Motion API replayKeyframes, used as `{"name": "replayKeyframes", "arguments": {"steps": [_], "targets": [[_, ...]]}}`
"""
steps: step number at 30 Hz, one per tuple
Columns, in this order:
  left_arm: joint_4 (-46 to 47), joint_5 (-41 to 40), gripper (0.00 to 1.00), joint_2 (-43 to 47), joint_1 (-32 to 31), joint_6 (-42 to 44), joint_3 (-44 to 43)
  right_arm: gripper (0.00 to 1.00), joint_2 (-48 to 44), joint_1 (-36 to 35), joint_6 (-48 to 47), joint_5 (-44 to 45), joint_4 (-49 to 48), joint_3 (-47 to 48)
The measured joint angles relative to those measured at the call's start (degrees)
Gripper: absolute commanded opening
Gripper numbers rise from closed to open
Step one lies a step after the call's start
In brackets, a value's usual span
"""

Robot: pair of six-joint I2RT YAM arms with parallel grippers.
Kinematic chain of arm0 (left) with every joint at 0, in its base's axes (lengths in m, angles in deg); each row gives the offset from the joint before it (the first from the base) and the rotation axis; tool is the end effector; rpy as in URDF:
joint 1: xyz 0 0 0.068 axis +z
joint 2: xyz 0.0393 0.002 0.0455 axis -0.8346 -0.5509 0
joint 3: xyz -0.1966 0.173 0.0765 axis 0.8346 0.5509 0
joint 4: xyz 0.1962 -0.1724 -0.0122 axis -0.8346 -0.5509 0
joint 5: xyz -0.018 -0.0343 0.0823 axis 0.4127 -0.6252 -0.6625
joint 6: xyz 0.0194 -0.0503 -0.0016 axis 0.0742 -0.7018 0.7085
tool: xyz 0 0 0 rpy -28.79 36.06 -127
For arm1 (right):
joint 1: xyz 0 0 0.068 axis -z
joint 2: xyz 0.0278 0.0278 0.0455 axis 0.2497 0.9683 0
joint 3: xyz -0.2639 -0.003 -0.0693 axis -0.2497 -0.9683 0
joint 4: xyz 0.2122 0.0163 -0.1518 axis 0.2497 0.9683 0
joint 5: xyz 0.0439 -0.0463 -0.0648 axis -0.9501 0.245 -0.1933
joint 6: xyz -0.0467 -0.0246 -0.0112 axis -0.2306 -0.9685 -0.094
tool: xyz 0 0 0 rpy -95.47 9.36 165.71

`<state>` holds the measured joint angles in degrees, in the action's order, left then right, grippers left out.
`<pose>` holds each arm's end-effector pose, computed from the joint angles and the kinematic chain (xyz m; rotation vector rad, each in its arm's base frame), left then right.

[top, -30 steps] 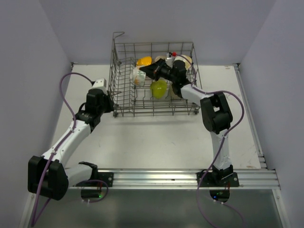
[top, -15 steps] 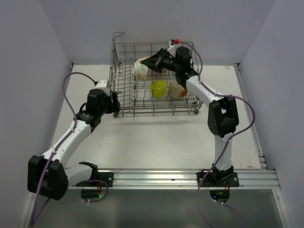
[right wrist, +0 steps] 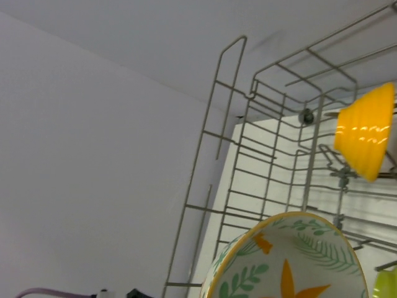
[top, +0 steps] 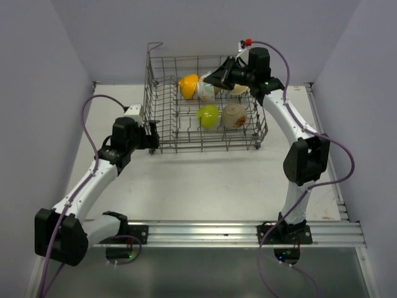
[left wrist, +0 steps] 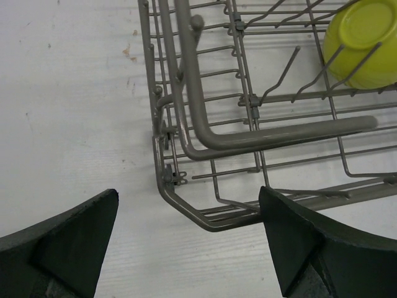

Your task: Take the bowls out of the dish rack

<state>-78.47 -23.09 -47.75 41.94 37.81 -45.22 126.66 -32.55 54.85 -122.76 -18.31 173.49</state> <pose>0.2428 -0.0607 0.2698 -0.0650 2.1443 -0.2344 0.4343 0.1651 0.3781 0.0791 2.0180 1.4399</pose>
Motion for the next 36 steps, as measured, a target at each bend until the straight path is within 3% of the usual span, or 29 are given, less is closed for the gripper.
{"name": "replayKeyframes", "arguments": {"steps": [12,21,36], "targets": [[-0.70,2.54,1.00,0.74,-0.55,0.39,0.00,0.00,-8.02,5.03,-19.58,6.99,24.37,4.59],[-0.72,2.62,1.00,0.76,-0.55,0.39,0.00,0.00,-8.09,7.58,-31.32,18.75,39.10,11.67],[-1.09,4.85,1.00,1.29,-0.55,0.42,0.00,0.00,-3.52,10.40,-36.48,40.65,48.26,14.36]]}}
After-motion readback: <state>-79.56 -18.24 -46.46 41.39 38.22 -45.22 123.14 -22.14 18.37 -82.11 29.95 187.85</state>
